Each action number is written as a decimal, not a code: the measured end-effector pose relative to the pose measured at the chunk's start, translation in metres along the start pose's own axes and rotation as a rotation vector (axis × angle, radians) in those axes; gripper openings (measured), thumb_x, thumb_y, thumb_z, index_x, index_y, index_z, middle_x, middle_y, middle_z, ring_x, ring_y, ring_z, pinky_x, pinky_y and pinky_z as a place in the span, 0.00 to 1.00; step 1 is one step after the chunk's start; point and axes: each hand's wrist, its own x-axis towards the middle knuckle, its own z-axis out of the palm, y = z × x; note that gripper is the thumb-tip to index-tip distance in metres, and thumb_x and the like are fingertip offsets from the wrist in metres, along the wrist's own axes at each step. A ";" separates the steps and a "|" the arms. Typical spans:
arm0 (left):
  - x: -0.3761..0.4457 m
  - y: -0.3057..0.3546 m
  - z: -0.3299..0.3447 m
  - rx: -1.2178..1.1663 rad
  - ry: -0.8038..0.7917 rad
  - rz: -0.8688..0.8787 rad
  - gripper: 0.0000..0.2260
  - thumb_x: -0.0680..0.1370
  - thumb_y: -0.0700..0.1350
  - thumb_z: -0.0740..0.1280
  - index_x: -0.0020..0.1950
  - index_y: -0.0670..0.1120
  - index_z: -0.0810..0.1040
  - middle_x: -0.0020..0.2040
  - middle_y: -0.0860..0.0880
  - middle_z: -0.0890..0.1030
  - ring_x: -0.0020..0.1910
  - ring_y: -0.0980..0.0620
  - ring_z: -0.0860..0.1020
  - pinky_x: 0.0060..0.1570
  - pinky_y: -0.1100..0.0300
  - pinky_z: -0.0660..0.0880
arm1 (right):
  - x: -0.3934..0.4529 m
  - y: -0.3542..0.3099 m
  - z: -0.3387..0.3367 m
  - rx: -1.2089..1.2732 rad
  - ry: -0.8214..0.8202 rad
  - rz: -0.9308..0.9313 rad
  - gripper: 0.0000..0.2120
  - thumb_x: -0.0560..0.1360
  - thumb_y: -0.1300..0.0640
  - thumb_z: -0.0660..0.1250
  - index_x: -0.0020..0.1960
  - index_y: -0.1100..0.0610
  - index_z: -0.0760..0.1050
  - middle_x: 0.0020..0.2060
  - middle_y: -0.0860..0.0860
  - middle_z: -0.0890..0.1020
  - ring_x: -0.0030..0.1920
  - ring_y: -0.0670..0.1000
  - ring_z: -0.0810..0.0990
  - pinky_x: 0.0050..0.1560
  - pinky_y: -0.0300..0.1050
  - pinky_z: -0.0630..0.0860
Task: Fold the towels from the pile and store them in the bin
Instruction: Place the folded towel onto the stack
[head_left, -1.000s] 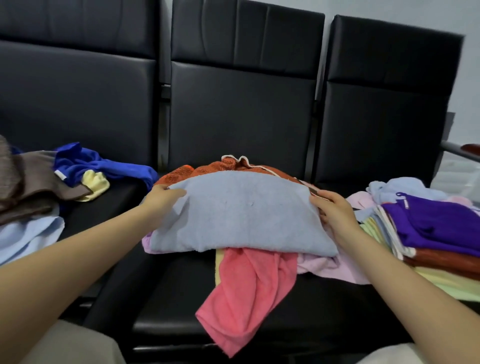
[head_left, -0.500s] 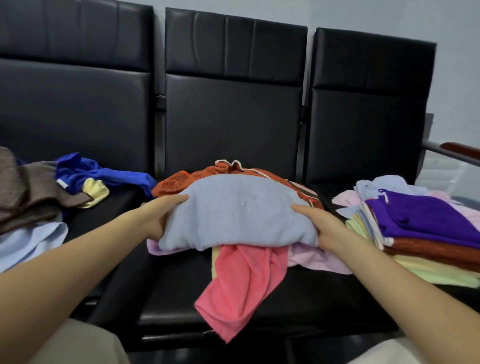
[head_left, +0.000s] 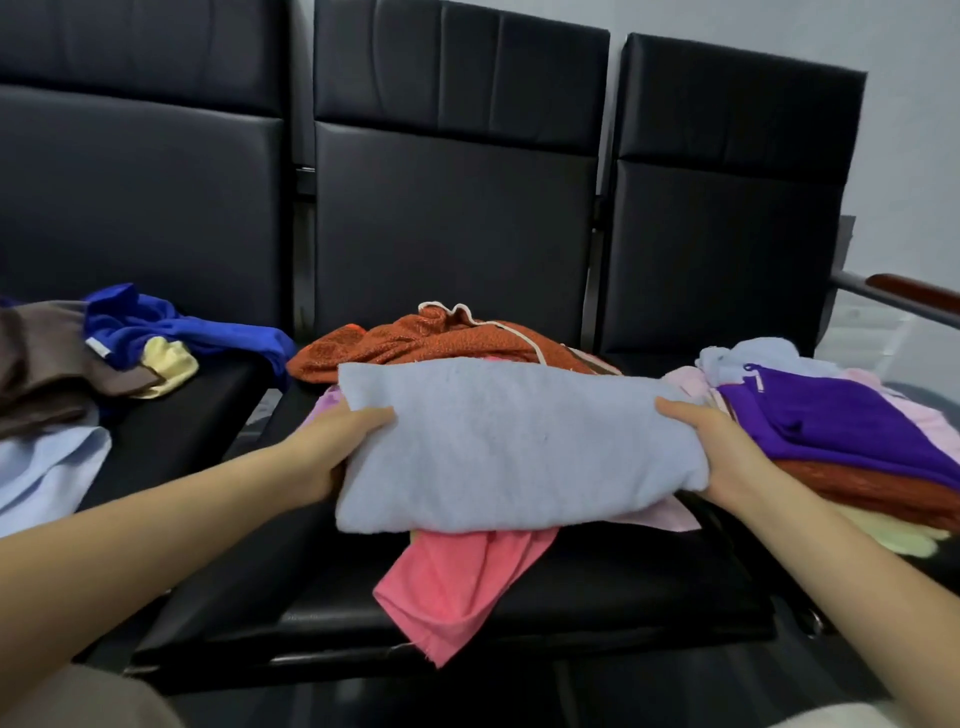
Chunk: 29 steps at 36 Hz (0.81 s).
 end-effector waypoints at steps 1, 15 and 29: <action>0.004 -0.005 -0.003 0.055 -0.037 0.033 0.09 0.80 0.39 0.64 0.48 0.53 0.72 0.48 0.49 0.79 0.44 0.52 0.78 0.38 0.56 0.74 | 0.003 0.005 -0.005 -0.023 -0.008 0.001 0.04 0.78 0.57 0.64 0.46 0.57 0.74 0.29 0.49 0.84 0.30 0.48 0.83 0.36 0.42 0.80; 0.016 0.008 0.009 0.028 0.054 0.110 0.10 0.81 0.43 0.62 0.57 0.41 0.79 0.47 0.43 0.80 0.43 0.47 0.78 0.44 0.54 0.79 | -0.007 -0.016 0.084 -0.177 -0.139 -0.340 0.12 0.78 0.62 0.64 0.60 0.58 0.78 0.52 0.56 0.83 0.50 0.48 0.81 0.53 0.44 0.76; 0.011 -0.013 0.038 0.209 -0.125 0.112 0.12 0.78 0.46 0.68 0.54 0.38 0.80 0.53 0.42 0.83 0.53 0.43 0.81 0.53 0.51 0.77 | 0.042 0.031 0.092 -0.686 0.073 -0.612 0.12 0.74 0.58 0.71 0.56 0.48 0.75 0.43 0.48 0.77 0.39 0.45 0.73 0.44 0.40 0.70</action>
